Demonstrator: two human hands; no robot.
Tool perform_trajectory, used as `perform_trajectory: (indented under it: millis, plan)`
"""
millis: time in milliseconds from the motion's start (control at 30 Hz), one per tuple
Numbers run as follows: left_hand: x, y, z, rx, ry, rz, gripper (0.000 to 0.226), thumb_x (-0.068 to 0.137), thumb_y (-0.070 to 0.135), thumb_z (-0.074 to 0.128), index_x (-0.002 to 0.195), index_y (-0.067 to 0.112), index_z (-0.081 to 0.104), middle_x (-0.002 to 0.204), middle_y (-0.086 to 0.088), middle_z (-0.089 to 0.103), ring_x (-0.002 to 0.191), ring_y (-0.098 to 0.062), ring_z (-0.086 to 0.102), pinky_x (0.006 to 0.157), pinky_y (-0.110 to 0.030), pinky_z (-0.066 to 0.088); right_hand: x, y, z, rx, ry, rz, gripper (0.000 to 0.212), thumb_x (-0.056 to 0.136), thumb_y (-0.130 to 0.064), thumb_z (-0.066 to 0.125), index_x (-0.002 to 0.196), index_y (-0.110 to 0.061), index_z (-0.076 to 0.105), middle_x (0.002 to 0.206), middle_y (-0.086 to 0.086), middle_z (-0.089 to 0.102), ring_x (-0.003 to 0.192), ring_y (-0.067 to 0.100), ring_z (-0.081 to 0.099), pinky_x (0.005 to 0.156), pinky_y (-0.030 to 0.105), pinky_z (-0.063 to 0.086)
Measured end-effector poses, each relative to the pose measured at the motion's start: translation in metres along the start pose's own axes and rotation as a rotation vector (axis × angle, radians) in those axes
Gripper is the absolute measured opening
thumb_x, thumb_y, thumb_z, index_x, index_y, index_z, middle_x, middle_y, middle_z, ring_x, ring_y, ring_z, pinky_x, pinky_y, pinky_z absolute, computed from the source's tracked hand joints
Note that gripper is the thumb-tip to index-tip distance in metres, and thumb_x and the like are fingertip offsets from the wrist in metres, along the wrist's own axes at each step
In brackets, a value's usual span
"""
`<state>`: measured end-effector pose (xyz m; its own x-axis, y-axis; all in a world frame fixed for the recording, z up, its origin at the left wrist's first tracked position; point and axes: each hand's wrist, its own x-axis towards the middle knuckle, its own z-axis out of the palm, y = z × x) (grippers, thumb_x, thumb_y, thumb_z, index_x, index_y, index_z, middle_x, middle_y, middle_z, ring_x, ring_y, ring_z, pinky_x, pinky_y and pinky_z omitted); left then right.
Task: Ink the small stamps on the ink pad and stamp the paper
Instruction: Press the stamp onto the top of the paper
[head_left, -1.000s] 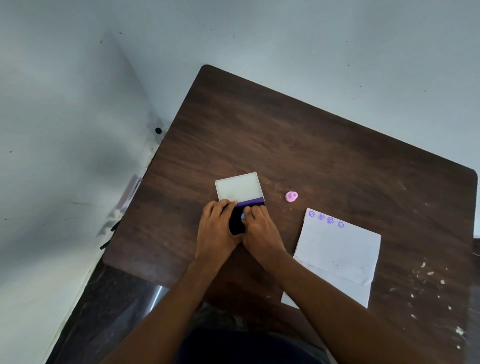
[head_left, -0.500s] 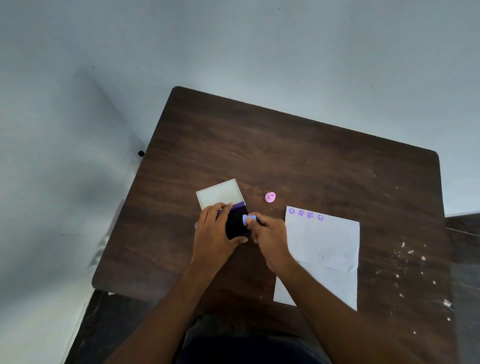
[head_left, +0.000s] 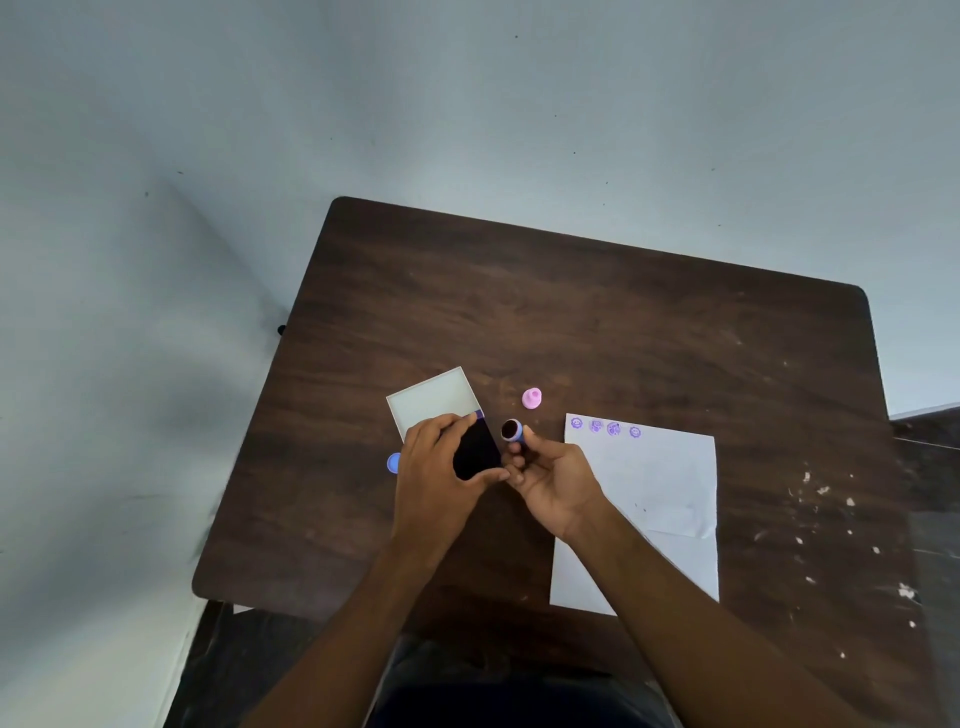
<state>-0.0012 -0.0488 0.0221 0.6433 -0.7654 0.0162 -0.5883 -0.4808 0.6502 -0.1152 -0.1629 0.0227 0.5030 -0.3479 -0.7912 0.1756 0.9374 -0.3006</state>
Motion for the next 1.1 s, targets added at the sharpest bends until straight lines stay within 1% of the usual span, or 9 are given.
perform_trajectory:
  millis: [267,400,500,633,767,833,900,1000,1100]
  plan:
    - [0.005,0.016,0.012,-0.044,-0.102,-0.012,0.074,0.07,0.054,0.079,0.133,0.021,0.057,0.129,-0.001,0.06,0.119,-0.017,0.05,0.098,-0.026,0.038,-0.007,-0.011,-0.015,0.076,0.015,-0.061,0.024,0.093,-0.009,0.054,0.105,0.003,0.07,0.073,0.011,0.06,0.061,0.016,0.049,0.058,0.029,0.041]
    - [0.008,0.03,0.03,-0.148,-0.225,-0.043,0.066,0.076,0.052,0.076,0.134,0.031,0.052,0.132,0.006,0.058,0.115,-0.01,0.055,0.094,-0.028,0.051,-0.015,-0.027,-0.034,0.126,0.059,-0.145,0.021,0.093,-0.008,0.053,0.097,0.003,0.07,0.072,0.012,0.059,0.061,0.016,0.048,0.058,0.029,0.04]
    - [0.01,0.046,0.048,-0.141,-0.297,-0.004,0.063,0.076,0.054,0.074,0.132,0.039,0.048,0.129,0.013,0.057,0.105,-0.004,0.057,0.079,-0.012,0.044,-0.023,-0.041,-0.056,0.217,0.13,-0.173,0.02,0.094,-0.009,0.055,0.101,0.005,0.068,0.075,0.013,0.062,0.065,0.016,0.051,0.066,0.028,0.046]
    - [0.011,0.068,0.075,-0.067,-0.338,0.078,0.055,0.081,0.053,0.071,0.13,0.035,0.054,0.133,0.009,0.058,0.113,-0.008,0.056,0.087,-0.017,0.042,-0.031,-0.059,-0.087,0.225,0.276,-0.262,0.02,0.092,-0.011,0.061,0.101,0.004,0.071,0.077,0.013,0.066,0.064,0.015,0.054,0.067,0.026,0.051]
    - [0.017,0.09,0.105,0.022,-0.334,0.198,0.048,0.085,0.044,0.07,0.129,0.027,0.059,0.13,0.002,0.062,0.117,-0.014,0.055,0.094,-0.021,0.04,-0.032,-0.077,-0.114,-0.037,0.515,-0.476,0.013,0.084,-0.013,0.074,0.087,-0.001,0.076,0.07,0.01,0.066,0.052,0.014,0.048,0.051,0.025,0.045]
    - [0.022,0.1,0.118,0.076,-0.327,0.22,0.047,0.085,0.042,0.071,0.128,0.025,0.061,0.127,0.001,0.063,0.115,-0.015,0.056,0.094,-0.024,0.042,-0.029,-0.083,-0.125,-0.335,0.649,-0.589,0.013,0.079,-0.02,0.079,0.085,-0.009,0.077,0.069,0.004,0.071,0.048,0.011,0.053,0.05,0.022,0.046]
    - [0.028,0.108,0.128,0.118,-0.325,0.22,0.046,0.084,0.043,0.071,0.126,0.025,0.063,0.126,0.001,0.063,0.114,-0.015,0.054,0.094,-0.026,0.042,-0.024,-0.085,-0.132,-0.642,0.75,-0.68,0.014,0.08,-0.027,0.078,0.085,-0.015,0.074,0.076,-0.004,0.073,0.056,0.009,0.063,0.052,0.015,0.05]
    - [0.037,0.115,0.139,0.132,-0.327,0.19,0.046,0.084,0.048,0.07,0.123,0.025,0.064,0.123,0.0,0.063,0.111,-0.018,0.054,0.094,-0.027,0.042,-0.016,-0.087,-0.137,-0.861,0.753,-0.785,0.012,0.082,-0.027,0.076,0.086,-0.021,0.067,0.08,-0.013,0.067,0.065,0.004,0.064,0.056,0.002,0.047]
    - [0.043,0.12,0.147,0.128,-0.334,0.167,0.045,0.083,0.051,0.068,0.12,0.025,0.066,0.118,0.0,0.065,0.106,-0.018,0.055,0.091,-0.024,0.039,-0.007,-0.086,-0.14,-0.947,0.683,-0.847,0.014,0.082,-0.029,0.075,0.086,-0.024,0.063,0.081,-0.014,0.064,0.067,0.004,0.063,0.059,0.0,0.045]
